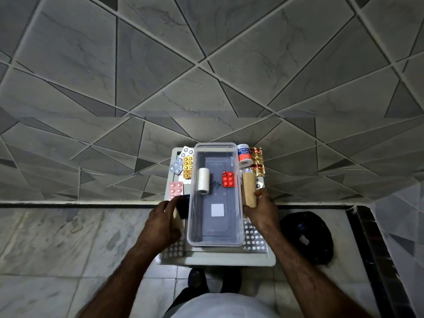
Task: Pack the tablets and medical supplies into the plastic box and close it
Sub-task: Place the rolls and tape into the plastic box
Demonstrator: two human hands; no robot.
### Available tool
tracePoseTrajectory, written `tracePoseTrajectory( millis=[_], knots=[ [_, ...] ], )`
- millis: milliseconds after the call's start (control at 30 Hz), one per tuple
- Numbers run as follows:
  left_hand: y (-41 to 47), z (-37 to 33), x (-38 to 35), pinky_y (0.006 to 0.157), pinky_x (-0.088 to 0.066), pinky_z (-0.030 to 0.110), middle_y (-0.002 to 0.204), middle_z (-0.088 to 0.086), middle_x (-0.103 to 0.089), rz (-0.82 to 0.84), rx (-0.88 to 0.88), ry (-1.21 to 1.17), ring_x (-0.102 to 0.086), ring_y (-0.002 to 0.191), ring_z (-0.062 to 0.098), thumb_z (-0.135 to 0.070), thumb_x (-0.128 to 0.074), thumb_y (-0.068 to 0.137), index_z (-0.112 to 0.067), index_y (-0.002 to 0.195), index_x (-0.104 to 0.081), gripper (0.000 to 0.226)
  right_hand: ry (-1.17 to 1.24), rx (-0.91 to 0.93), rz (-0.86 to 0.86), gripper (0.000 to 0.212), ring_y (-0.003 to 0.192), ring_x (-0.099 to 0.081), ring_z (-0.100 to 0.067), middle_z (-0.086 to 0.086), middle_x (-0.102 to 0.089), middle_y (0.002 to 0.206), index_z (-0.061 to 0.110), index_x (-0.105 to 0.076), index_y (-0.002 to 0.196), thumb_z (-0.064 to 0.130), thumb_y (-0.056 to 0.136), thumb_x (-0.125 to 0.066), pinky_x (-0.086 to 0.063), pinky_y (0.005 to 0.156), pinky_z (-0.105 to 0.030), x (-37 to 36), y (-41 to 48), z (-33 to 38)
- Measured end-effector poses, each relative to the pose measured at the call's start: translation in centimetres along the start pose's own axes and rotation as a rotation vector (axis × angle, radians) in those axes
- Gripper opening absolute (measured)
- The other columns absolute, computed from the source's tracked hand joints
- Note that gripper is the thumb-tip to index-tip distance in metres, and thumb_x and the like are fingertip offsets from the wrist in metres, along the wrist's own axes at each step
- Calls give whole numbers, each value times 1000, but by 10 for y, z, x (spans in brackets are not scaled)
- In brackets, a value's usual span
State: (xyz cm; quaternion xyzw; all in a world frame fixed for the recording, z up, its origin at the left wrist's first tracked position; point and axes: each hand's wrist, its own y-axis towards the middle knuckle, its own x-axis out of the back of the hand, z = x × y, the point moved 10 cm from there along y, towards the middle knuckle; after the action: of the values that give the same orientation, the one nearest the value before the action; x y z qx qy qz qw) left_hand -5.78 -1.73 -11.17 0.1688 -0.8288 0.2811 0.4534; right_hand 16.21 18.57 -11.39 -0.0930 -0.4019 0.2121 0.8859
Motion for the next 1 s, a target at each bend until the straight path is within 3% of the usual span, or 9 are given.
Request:
tracePoseTrajectory(
  millis=[100, 267, 400, 500, 633, 767, 867, 1000],
  knots=[
    [2, -7, 22, 96, -47, 37, 140, 9, -44, -21, -11, -102, -49, 121, 29, -15, -79, 66, -25, 150, -26, 100, 59, -25, -9, 56, 90, -66, -28, -10, -67, 111, 21, -44, 113, 22, 70, -80, -54, 76, -37, 6, 0, -3],
    [3, -44, 67, 96, -46, 32, 139, 6, -47, -108, -131, -215, -49, 123, 24, -17, -82, 67, -24, 150, -28, 100, 181, -31, -63, 56, 83, -68, -22, -4, -68, 101, 25, -43, 110, 23, 70, -82, -57, 76, -43, 29, -9, 5],
    [4, -76, 73, 103, -42, 30, 143, 5, -49, -79, -250, -175, -49, 126, 25, -22, -83, 66, -23, 152, -22, 106, 188, 58, -42, 59, 77, -66, -19, -2, -66, 96, 24, -42, 115, 22, 71, -81, -54, 67, -33, 37, -33, 36],
    [6, -88, 59, 98, -50, 40, 139, 2, -52, -12, -285, -127, -54, 120, 25, -33, -80, 64, -31, 153, -13, 111, 146, 110, 30, 61, 82, -68, -22, -1, -66, 98, 28, -38, 115, 24, 71, -80, -57, 70, -40, 24, -52, 54],
    [5, -98, 45, 103, -44, 37, 141, 2, -51, 9, -331, 7, -48, 126, 24, -34, -80, 66, -25, 154, -10, 112, 29, 164, 95, 61, 87, -63, -19, 3, -60, 101, 30, -35, 116, 27, 73, -77, -55, 74, -37, 5, -68, 66],
    [7, -102, 30, 111, -37, 44, 149, 0, -44, 84, -357, 86, -35, 140, 26, -39, -80, 67, -26, 154, -5, 115, -58, 150, 145, 67, 99, -61, -23, -3, -59, 118, 31, -32, 121, 35, 71, -77, -53, 81, -37, -8, -67, 63],
    [11, -97, 23, 116, -29, 46, 156, -2, -32, 119, -342, 114, -19, 148, 24, -45, -79, 68, -27, 154, -2, 117, -95, 128, 169, 69, 108, -56, -23, -5, -55, 120, 25, -38, 122, 42, 70, -79, -48, 85, -33, -10, -65, 60],
    [21, -83, 25, 115, -32, 42, 155, 0, -35, 94, -318, 63, -27, 145, 24, -45, -80, 67, -28, 154, -8, 114, -86, 114, 127, 57, 103, -58, -22, -4, -59, 114, 23, -45, 116, 42, 72, -78, -51, 86, -35, -1, -55, 59]
  ],
)
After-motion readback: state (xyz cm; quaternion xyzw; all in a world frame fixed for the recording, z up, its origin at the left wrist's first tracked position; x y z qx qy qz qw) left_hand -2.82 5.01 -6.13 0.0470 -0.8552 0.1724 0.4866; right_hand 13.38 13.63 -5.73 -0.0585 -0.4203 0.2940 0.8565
